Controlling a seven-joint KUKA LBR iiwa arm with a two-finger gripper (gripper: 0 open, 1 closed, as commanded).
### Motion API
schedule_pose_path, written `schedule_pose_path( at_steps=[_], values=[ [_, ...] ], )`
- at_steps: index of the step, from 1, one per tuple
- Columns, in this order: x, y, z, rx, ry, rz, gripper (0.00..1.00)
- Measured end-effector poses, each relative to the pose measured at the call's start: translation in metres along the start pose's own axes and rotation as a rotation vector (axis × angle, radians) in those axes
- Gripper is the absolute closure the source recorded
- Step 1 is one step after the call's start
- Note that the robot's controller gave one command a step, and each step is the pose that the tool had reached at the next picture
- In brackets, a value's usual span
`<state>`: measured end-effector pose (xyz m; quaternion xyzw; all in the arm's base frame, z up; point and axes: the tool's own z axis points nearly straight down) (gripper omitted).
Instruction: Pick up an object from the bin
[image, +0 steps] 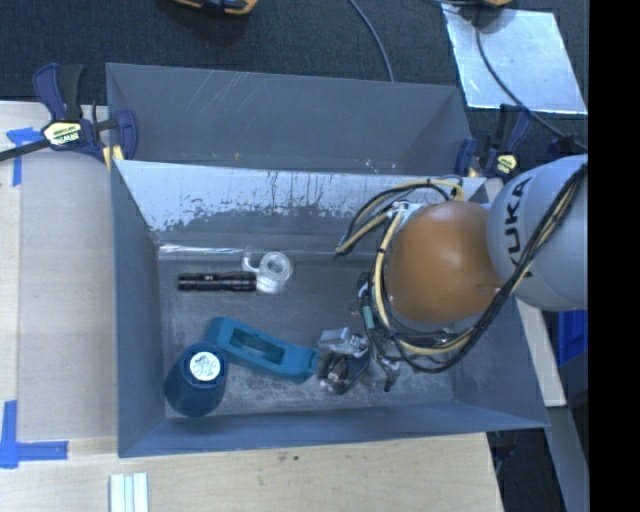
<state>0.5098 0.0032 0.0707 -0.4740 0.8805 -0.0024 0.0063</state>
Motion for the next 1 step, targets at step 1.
schedule_pose_path(
  at_steps=[1],
  values=[
    [0.0,0.0,0.0,0.0,0.0,0.0,1.0]
  ],
)
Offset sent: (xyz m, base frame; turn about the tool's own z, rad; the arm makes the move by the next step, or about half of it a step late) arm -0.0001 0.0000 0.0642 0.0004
